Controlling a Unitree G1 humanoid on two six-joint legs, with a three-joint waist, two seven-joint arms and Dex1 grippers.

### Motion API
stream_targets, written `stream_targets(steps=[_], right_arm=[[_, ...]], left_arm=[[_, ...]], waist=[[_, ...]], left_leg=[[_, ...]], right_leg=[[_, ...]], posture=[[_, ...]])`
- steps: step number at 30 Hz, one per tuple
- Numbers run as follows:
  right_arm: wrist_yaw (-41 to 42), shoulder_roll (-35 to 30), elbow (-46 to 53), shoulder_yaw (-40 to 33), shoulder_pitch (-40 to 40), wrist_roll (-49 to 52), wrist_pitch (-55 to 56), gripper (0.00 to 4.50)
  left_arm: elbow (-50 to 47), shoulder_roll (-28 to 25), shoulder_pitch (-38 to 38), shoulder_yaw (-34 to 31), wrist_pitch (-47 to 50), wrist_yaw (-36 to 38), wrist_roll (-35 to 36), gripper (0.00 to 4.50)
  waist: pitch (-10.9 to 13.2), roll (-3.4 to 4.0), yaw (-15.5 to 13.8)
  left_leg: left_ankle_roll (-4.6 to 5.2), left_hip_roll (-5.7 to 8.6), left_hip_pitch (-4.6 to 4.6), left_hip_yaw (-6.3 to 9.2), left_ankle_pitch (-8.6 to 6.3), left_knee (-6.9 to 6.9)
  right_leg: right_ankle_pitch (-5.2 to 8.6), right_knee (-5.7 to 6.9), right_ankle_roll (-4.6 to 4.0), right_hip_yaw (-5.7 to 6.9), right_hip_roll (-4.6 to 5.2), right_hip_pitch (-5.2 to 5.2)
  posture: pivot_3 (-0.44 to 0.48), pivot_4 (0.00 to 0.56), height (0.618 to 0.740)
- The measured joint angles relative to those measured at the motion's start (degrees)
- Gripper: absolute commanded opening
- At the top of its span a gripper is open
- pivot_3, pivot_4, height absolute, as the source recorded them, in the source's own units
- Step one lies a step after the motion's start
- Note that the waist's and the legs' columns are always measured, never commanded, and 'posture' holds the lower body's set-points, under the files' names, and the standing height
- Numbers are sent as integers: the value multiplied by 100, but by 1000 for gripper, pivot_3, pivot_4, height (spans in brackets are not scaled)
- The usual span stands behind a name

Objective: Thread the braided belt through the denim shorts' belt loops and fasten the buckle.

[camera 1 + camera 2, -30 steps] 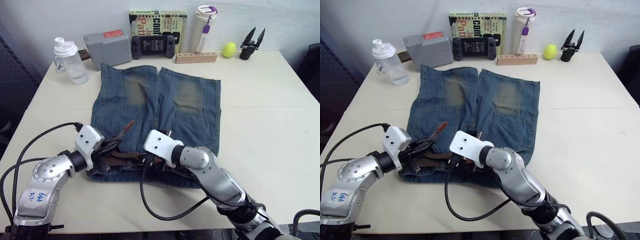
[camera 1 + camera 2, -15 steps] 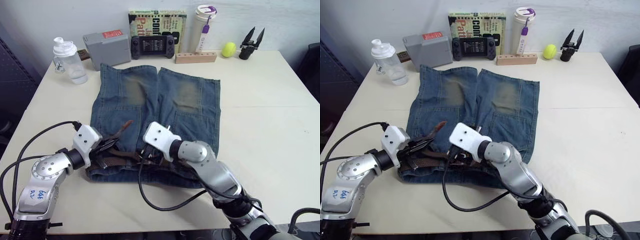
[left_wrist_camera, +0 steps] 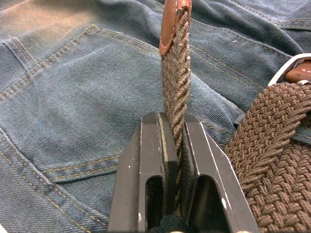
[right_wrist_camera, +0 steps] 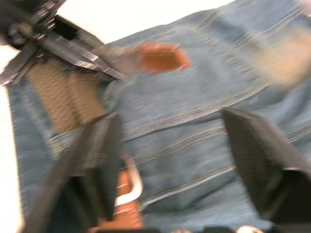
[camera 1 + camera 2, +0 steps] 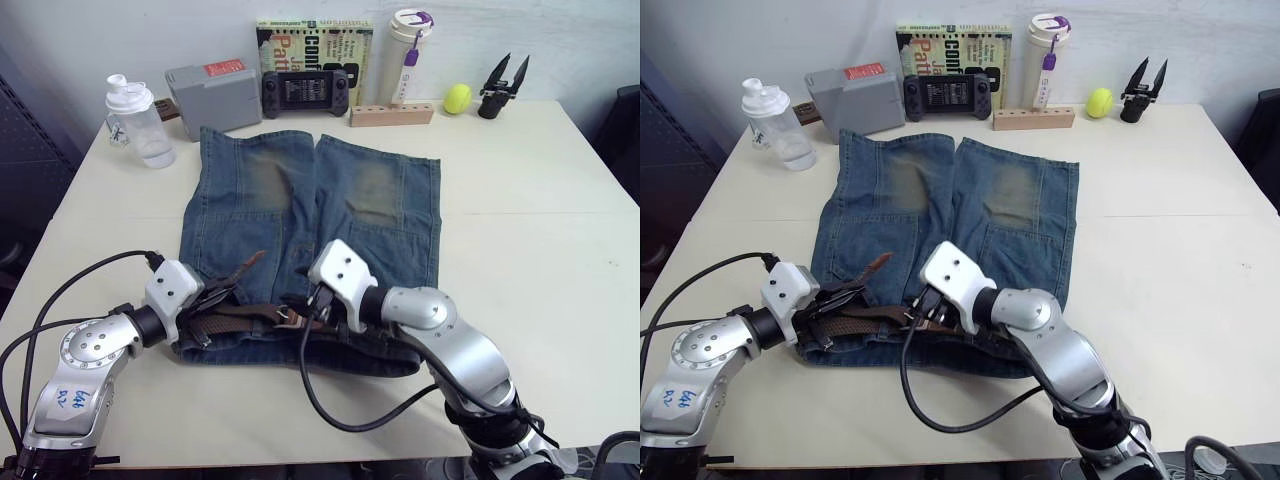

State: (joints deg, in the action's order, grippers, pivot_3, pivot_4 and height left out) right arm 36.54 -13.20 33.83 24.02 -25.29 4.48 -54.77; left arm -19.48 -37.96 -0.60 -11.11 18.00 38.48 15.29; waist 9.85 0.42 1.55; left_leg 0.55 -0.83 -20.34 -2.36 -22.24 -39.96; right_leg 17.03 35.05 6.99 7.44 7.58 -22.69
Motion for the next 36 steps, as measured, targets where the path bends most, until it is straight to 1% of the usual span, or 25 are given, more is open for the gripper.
stream_targets(steps=[2, 3, 7, 12, 16, 21, 31, 35, 36], right_arm=[[14, -2, -30, 92, 22, 117, -21, 291], [16, -3, -63, 139, 28, 162, -22, 38], [4, -5, -308, 303, 11, 273, -20, 38], [-25, -37, -728, 313, -142, 303, -23, 38], [12, -156, -861, 291, -282, 400, -32, 38], [148, -317, -872, 295, -337, 587, -121, 38], [131, -391, -840, 524, -413, 633, -236, 38], [153, -443, -936, 773, -645, 580, -259, 38], [208, -534, -967, 929, -819, 568, -270, 38]], left_arm=[[0, 0, 0, 0, -1, -9, -2, 0], [0, 0, 0, 0, -4, -11, -8, 0], [0, -7, -5, 0, -52, -14, -43, 0], [-16, -6, -53, 0, -71, -35, -97, 0], [-49, -6, -114, -1, -154, -60, -154, 0], [-59, -6, -147, -1, -222, -98, -202, 0], [-59, -6, -147, -1, -277, -141, -234, 0], [-59, -6, -133, 0, -302, -146, -246, 0], [-59, -5, -89, 4, -302, -150, -247, 0]], waist=[[0, 0, 0], [0, 0, 0], [0, 0, -2], [0, 0, 0], [0, 0, 0], [0, 0, -1], [0, 0, -1], [0, 0, 3], [0, 0, 3]], left_leg=[[0, 0, 0, 0, 0, 0], [0, -1, 0, 0, 0, 0], [0, 0, 0, 0, 0, 0], [0, 0, 0, 0, 0, 0], [0, -1, 0, 0, 0, 0], [0, -1, 0, 0, 0, 0], [0, -2, 0, 1, 0, 1], [0, -3, 2, 1, 0, 1], [0, -3, 2, 1, 0, 0]], right_leg=[[0, 1, 0, 0, 0, 0], [0, 1, 0, 1, -1, 0], [0, 0, 0, 0, 1, 0], [0, 0, 0, 1, 0, 0], [0, -1, 0, 1, 1, 0], [0, -1, 0, 1, 1, 0], [0, 0, 0, 1, 2, 0], [0, 0, 0, 1, 1, 0], [0, 1, 0, 0, 2, 0]], posture=[[0, 150, 731], [0, 150, 731], [0, 150, 731], [0, 150, 731], [0, 150, 731], [0, 150, 731], [0, 150, 731], [0, 150, 731], [0, 150, 731]])
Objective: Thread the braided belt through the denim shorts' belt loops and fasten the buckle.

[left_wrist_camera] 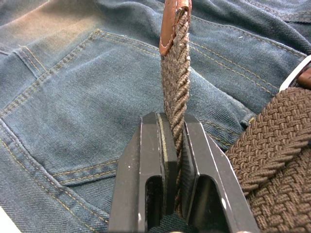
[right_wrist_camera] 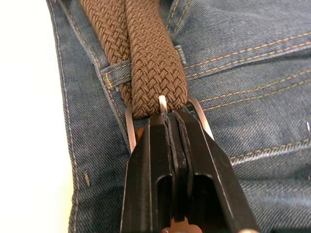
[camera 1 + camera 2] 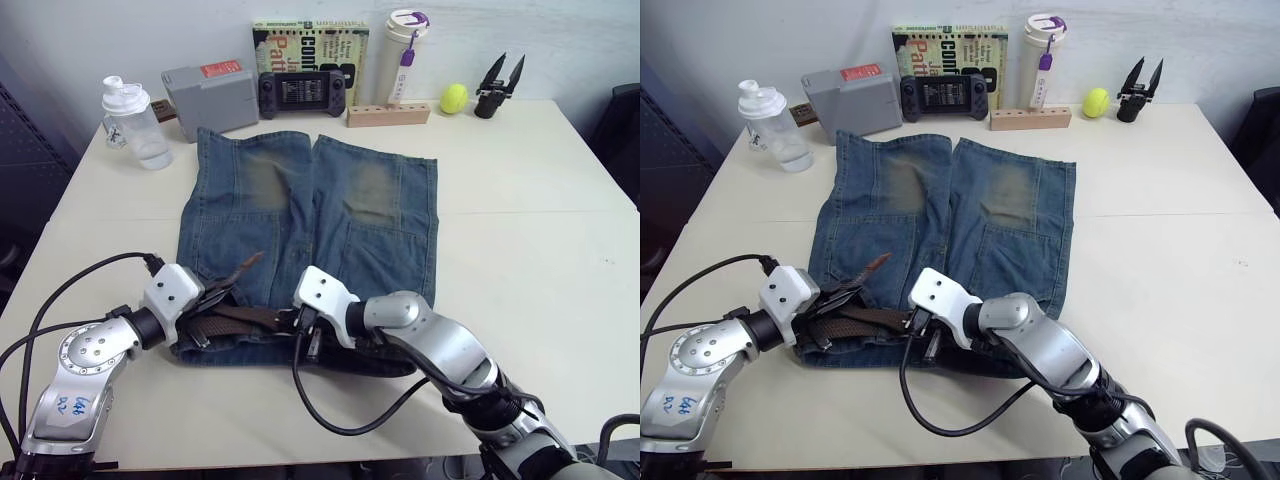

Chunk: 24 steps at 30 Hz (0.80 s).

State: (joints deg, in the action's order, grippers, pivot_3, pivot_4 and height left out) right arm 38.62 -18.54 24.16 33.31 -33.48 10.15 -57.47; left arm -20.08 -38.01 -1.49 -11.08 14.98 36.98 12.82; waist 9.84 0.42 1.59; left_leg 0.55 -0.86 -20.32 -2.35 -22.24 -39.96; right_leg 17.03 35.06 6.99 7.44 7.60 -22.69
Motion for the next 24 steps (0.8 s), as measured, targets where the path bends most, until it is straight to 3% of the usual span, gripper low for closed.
stream_targets(steps=[6, 15, 24], right_arm=[[245, -141, -177, 312, -453, 0, -92, 38], [706, -77, -816, 930, -1334, -138, -232, 38], [1152, -73, -1019, 1460, -1762, -647, 39, 38]], left_arm=[[-182, -1, 276, 56, 46, -1, 6, 0], [-667, -179, 1375, 468, 590, 286, 231, 0], [-388, -307, 2545, 1074, 874, 831, 290, 0]], waist=[[-2, -2, 1], [-31, 19, 37], [-65, 52, 49]], left_leg=[[0, 0, 2, 1, 0, 0], [-1, -6, 22, -3, 0, 5], [-2, -5, 27, -7, 1, 5]], right_leg=[[0, 0, 0, 1, 0, 1], [1, 4, -3, 0, -6, 15], [4, 5, -7, -1, -9, 17]], posture=[[0, 150, 731], [0, 150, 731], [0, 150, 731]])
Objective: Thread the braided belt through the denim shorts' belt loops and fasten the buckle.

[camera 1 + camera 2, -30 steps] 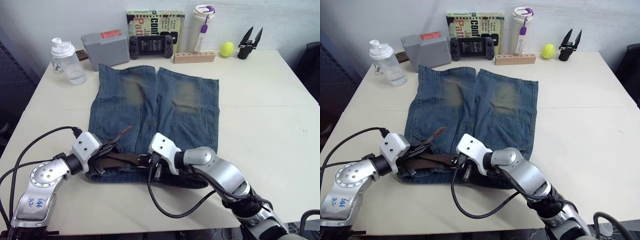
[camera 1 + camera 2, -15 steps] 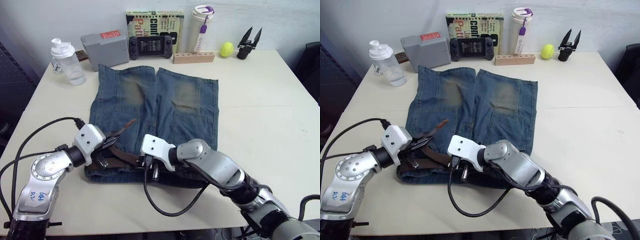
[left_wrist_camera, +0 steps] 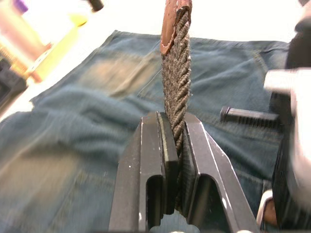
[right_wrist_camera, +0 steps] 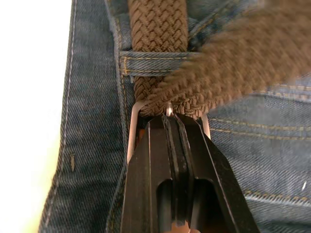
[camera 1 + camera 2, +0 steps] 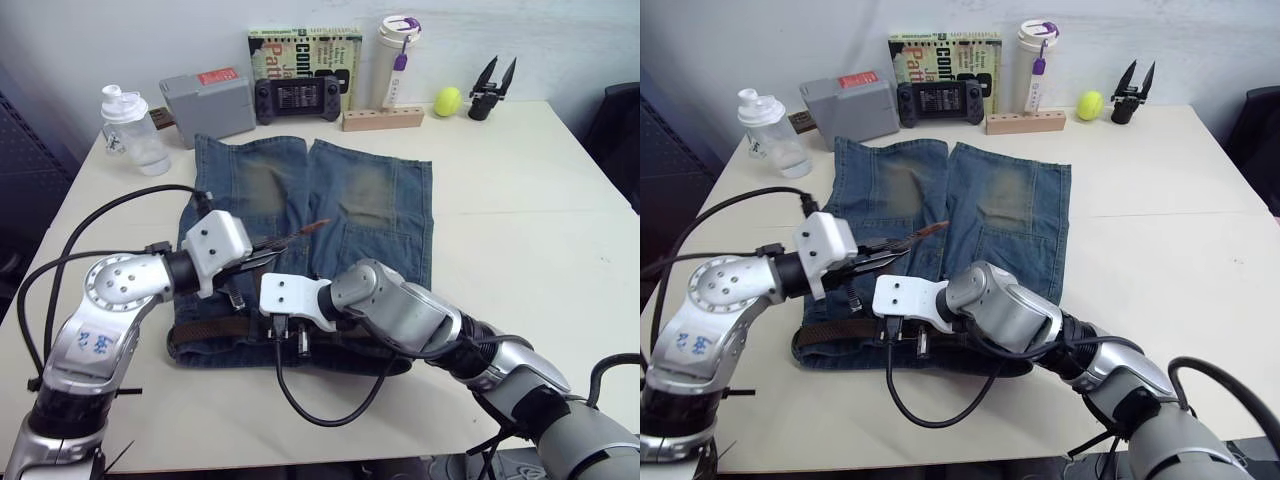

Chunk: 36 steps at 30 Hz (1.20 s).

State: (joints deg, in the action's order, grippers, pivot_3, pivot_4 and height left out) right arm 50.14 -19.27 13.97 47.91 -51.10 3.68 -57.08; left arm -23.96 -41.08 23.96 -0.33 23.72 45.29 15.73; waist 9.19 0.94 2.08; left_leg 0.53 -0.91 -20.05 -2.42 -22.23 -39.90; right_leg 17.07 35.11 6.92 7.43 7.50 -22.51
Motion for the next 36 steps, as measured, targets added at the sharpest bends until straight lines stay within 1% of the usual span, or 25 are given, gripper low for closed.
stream_targets(steps=[4, 6, 10, 18, 21, 24, 28, 33, 34, 35, 36], right_arm=[[175, 64, -97, 70, 2, -284, 192, 38], [256, 113, -132, 92, 8, -409, 285, 38], [372, 191, -183, 153, 27, -692, 462, 38], [594, 255, -226, 158, 89, -1079, 608, 38], [673, 257, -225, 158, 113, -1221, 611, 38], [710, 259, -223, 157, 144, -1312, 621, 38], [774, 258, -222, 156, 163, -1432, 621, 38], [810, 286, -221, 155, 201, -1527, 622, 38], [807, 314, -222, 155, 215, -1553, 622, 38], [756, 371, -222, 146, 299, -1602, 648, 38], [699, 399, -221, 123, 386, -1607, 711, 38]], left_arm=[[504, 35, 849, 342, 10, 421, 23, 0], [680, 96, 1145, 413, 11, 570, 28, 0], [939, 343, 1549, 744, -17, 807, 27, 0], [1538, 853, 2118, 1196, -340, 1073, -119, 0], [1817, 1146, 2383, 1341, -414, 1091, -225, 0], [1852, 1257, 2466, 1418, -414, 1111, -242, 0], [1853, 1358, 2468, 1430, -413, 1112, -246, 0], [1849, 1351, 2467, 1421, -309, 1111, -245, 0], [1785, 1265, 2420, 1394, -292, 1110, -245, 0], [1646, 982, 2206, 1167, -283, 1106, -244, 0], [1538, 821, 1998, 1009, -283, 1105, -242, 0]], waist=[[-7, 3, -7], [-14, 13, -10], [-18, 9, -7], [-20, 13, -33], [-20, 13, -48], [-21, 16, -48], [-24, 21, -54], [-35, 37, -51], [-35, 38, -49], [-44, 54, -14], [-50, 63, 16]], left_leg=[[-2, -1, 6, -6, 1, 0], [-2, 0, 9, -7, 1, 2], [-2, -1, 18, -9, 1, 2], [-5, -1, 42, -22, 3, 7], [-5, -1, 61, -22, 3, 7], [-5, -1, 82, -20, 3, 14], [-5, -1, 88, -5, 3, 12], [-5, 1, 91, 8, 3, 12], [-5, 0, 91, 8, 3, 13], [-5, -2, 96, 8, 3, 25], [-5, -2, 106, 7, 3, 39]], right_leg=[[0, -1, 0, -2, -4, 4], [0, 1, 0, -4, -3, 5], [0, 4, 0, -7, -4, 11], [1, 9, -2, -21, -5, 21], [1, 0, -2, -20, -5, 44], [1, -5, -2, -19, -4, 63], [2, -14, -2, -9, -1, 84], [2, -15, -2, -2, 1, 92], [2, -17, -2, -1, 1, 92], [3, -21, -5, -1, -1, 90], [3, -23, -5, -3, -1, 91]], posture=[[0, 150, 731], [0, 150, 731], [0, 150, 731], [0, 150, 731], [0, 150, 731], [0, 150, 731], [0, 150, 731], [0, 150, 731], [0, 150, 731], [0, 150, 731], [0, 150, 731]])
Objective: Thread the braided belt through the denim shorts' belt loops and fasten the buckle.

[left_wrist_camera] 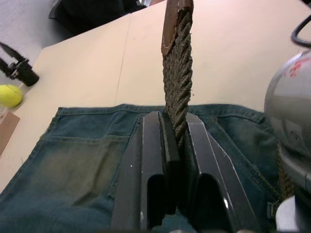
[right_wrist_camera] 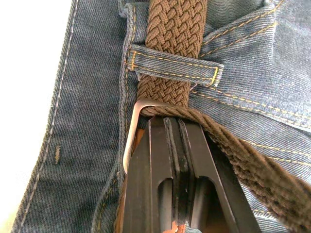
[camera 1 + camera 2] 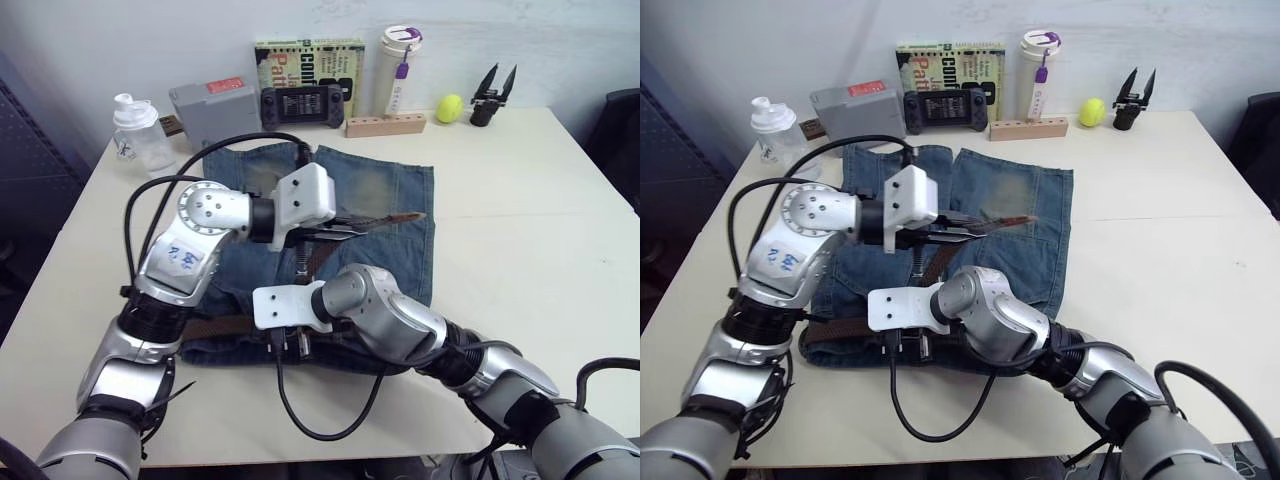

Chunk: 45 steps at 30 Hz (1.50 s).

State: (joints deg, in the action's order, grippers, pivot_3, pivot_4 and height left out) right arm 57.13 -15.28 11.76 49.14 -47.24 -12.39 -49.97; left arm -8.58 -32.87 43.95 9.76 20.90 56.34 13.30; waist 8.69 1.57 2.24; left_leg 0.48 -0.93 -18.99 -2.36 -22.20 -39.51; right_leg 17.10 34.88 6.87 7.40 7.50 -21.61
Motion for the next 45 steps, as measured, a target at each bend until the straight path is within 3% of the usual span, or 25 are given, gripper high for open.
stream_targets(steps=[4, 9, 14, 17, 20, 24, 30, 35, 45], right_arm=[[-420, 166, 88, -323, 558, 7, 251, 38], [-968, 314, 519, -1019, 1333, 223, 94, 38], [-1234, 329, 1132, -1497, 1688, 522, -528, 38], [-1384, 353, 1386, -1762, 1747, 726, -895, 38], [-1535, 318, 1671, -2151, 1765, 888, -1180, 38], [-1697, 175, 2208, -2446, 1923, 1125, -1269, 1425], [-1663, -557, 3033, -2431, 2397, 1471, -967, 4312], [-1699, -1217, 3041, -1890, 2566, 1320, -334, 4413], [-2555, -1306, 2374, -1101, 2610, 142, 808, 4413]], left_arm=[[-160, -751, -1002, -705, -205, -49, -84, 0], [-319, -1346, -2094, -1288, -711, -191, -347, 0], [-533, -1672, -3039, -1373, -1328, -257, -708, 0], [-537, -1779, -3229, -1373, -1637, -249, -820, 0], [-538, -1810, -3339, -1377, -1824, -250, -886, 0], [-534, -1820, -3336, -1373, -1909, -253, -913, 0], [-532, -1822, -3265, -1366, -1878, -248, -909, 0], [-515, -1823, -3067, -1360, -1801, -231, -900, 0], [-377, -1829, -2645, -1340, -1584, -123, -870, 0]], waist=[[-4, -4, 67], [24, -23, -1], [54, -58, -102], [64, -63, -109], [79, -67, -101], [86, -68, -79], [102, -87, -78], [110, -98, -80], [130, -128, -90]], left_leg=[[-21, -7, 37, 0, 9, 48], [-26, -30, 14, 7, 11, 44], [-21, -18, -63, 12, 14, 34], [-16, 5, -130, 15, 17, 8], [-16, 10, -132, 15, 17, 6], [-16, 9, -133, 15, 17, 12], [-16, 10, -132, 12, 17, 13], [-16, 9, -131, 11, 17, 13], [-15, 9, -133, 9, 17, 4]], right_leg=[[13, 1, -20, 1, -4, 8], [15, -6, -23, 3, 2, -6], [13, 11, -20, 2, 11, -76], [10, 11, -15, 9, 13, -124], [9, 11, -14, 14, 10, -125], [9, 8, -14, 17, 6, -125], [9, 6, -13, 15, 7, -125], [9, 6, -13, 17, 5, -125], [9, 9, -13, 18, 6, -125]], posture=[[0, 150, 731], [0, 150, 731], [0, 150, 731], [0, 150, 731], [0, 150, 731], [0, 150, 731], [0, 150, 731], [0, 150, 731], [0, 150, 731]])
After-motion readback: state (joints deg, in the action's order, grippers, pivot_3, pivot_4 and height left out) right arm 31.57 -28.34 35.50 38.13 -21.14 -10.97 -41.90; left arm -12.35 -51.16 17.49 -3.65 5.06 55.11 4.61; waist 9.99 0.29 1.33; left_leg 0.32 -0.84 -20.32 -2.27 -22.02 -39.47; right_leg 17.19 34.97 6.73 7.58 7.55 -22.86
